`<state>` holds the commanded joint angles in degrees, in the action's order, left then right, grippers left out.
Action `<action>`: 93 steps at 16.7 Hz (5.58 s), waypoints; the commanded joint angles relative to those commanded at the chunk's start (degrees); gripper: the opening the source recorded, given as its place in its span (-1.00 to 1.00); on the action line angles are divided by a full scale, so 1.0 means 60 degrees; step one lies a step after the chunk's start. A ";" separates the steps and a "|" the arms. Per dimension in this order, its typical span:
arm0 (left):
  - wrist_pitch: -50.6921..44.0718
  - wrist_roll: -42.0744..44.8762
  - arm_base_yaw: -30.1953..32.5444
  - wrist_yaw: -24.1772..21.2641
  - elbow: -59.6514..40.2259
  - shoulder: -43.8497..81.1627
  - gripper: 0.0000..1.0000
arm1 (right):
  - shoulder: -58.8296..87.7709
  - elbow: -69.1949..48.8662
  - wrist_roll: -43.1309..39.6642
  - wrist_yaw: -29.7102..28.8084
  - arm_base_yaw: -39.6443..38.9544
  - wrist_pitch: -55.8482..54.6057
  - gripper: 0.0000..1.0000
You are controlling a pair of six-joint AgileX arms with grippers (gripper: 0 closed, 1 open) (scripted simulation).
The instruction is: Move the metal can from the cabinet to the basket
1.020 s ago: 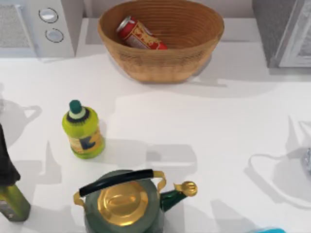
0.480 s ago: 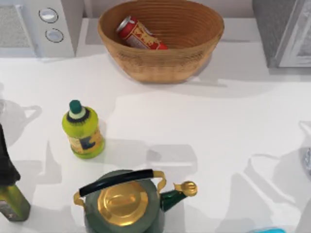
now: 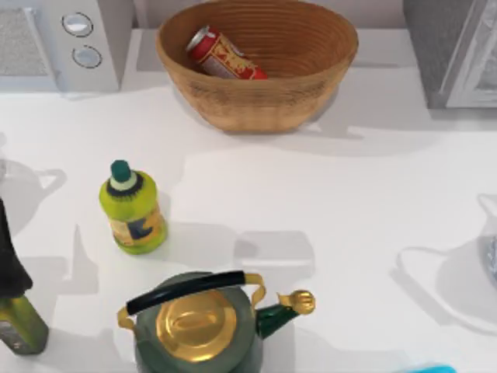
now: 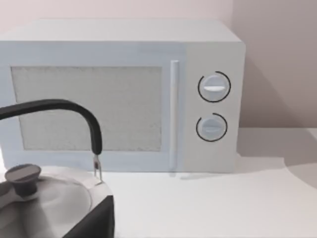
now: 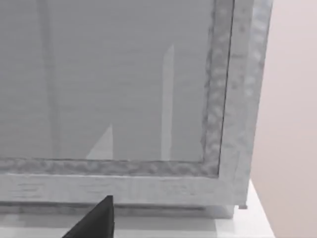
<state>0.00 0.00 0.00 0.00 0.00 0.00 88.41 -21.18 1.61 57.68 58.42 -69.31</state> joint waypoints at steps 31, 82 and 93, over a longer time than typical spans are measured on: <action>0.0000 0.0000 0.0000 0.0000 0.0000 0.0000 1.00 | -0.1886 -1.3182 0.0009 0.0244 0.0204 1.5147 1.00; 0.0000 0.0000 0.0000 0.0000 0.0000 0.0000 1.00 | -0.2311 -1.3281 -0.0357 -1.3080 -1.2739 1.5002 1.00; 0.0000 0.0000 0.0000 0.0000 0.0000 0.0000 1.00 | -0.9936 -0.7163 -0.0559 -1.1334 -1.1069 1.2522 1.00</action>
<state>0.00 0.00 0.00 0.00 0.00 0.00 28.79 -64.16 -1.75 -10.32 -8.00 5.82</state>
